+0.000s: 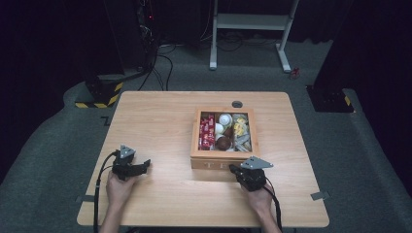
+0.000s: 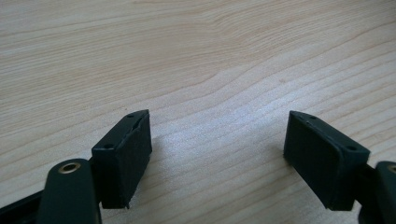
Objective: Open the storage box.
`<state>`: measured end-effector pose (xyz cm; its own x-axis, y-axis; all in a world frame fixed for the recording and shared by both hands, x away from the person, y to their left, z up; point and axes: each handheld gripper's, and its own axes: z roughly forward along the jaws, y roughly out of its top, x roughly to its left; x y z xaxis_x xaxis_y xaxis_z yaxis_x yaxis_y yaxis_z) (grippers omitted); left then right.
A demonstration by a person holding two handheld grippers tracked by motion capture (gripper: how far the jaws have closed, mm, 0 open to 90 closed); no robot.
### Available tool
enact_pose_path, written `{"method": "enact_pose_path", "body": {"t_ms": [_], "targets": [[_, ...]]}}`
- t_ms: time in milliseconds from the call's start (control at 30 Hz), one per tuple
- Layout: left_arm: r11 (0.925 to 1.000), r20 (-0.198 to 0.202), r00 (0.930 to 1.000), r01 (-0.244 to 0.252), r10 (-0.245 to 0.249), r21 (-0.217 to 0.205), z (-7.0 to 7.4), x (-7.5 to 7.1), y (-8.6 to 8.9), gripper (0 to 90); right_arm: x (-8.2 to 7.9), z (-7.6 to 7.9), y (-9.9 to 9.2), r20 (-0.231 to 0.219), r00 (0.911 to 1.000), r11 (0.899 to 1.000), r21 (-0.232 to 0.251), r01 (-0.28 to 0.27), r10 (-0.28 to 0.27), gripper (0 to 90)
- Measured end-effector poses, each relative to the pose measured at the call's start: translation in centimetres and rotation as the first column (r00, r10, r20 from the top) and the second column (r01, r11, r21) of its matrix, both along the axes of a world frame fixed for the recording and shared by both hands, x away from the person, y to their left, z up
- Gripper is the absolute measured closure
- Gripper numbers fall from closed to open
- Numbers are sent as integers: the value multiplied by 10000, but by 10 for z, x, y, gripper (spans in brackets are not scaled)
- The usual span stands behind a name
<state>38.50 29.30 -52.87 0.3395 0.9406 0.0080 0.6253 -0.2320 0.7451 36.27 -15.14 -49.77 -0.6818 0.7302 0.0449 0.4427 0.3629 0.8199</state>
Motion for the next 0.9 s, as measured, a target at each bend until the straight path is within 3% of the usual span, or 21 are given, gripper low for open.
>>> {"method": "enact_pose_path", "body": {"t_ms": [400, 900], "targets": [[10000, -5, 10000, 6, -6, 9, 0, 0, 0, 236, 3, 13, 7, 427, 9991, 10000, -21, -54, 55, 900], [10000, 0, 10000, -8, 8, -2, 0, 0, 0, 236, 4, 17, 11, 556, 9984, 9999, 57, 109, -112, 900]]}}
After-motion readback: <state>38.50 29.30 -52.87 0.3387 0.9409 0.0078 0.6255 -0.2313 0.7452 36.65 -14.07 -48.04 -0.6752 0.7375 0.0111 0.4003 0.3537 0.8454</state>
